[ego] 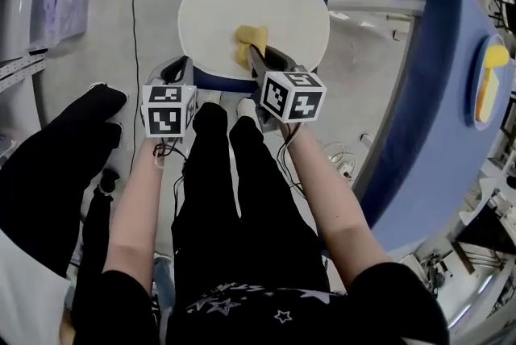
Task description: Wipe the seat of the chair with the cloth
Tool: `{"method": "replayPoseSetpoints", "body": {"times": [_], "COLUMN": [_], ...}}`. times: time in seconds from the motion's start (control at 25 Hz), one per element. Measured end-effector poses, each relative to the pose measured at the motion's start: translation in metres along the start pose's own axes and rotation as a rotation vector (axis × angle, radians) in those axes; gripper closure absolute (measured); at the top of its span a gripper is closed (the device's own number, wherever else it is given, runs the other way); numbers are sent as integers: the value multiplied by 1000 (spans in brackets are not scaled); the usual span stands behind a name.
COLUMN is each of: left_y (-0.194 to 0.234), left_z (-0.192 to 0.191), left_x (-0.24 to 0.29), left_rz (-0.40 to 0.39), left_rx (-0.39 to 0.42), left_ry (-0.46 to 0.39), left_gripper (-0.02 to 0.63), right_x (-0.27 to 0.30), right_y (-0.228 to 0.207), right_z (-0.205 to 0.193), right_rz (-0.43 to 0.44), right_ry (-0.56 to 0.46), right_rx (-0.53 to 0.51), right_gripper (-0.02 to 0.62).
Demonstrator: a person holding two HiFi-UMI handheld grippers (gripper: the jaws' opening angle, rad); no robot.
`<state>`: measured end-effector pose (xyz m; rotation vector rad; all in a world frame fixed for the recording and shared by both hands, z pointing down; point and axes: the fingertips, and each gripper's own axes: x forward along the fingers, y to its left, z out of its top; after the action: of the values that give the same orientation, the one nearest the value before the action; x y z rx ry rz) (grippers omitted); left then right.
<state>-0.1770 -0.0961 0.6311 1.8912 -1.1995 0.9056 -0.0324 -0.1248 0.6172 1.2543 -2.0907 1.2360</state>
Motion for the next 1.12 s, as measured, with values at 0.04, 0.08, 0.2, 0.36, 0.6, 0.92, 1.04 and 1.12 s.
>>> {"method": "replayPoseSetpoints", "body": {"times": [0.04, 0.08, 0.2, 0.36, 0.6, 0.92, 1.04, 1.12], "left_y": [8, 15, 32, 50, 54, 14, -8, -25], "left_z": [-4, -9, -24, -40, -46, -26, -17, -13], "left_x": [-3, -6, -13, -14, -9, 3, 9, 13], "left_rz": [12, 21, 30, 37, 29, -22, -50, -65], "left_rx": [-16, -32, -62, -67, -50, 26, 74, 98], "left_ry": [0, 1, 16, 38, 53, 53, 53, 54], "left_gripper": [586, 586, 586, 586, 586, 586, 586, 586], "right_x": [8, 17, 43, 79, 89, 44, 24, 9], "right_y": [18, 35, 79, 107, 74, 1, -31, -55], "right_z": [-3, -7, -20, -44, -67, -79, -83, -83], "right_rz": [29, 56, 130, 176, 94, -23, -77, -113], "right_ry": [8, 18, 62, 138, 192, 182, 170, 158], "right_rx": [2, 5, 14, 11, -26, -8, 40, 67], "right_gripper": [551, 551, 551, 551, 551, 549, 549, 549]}}
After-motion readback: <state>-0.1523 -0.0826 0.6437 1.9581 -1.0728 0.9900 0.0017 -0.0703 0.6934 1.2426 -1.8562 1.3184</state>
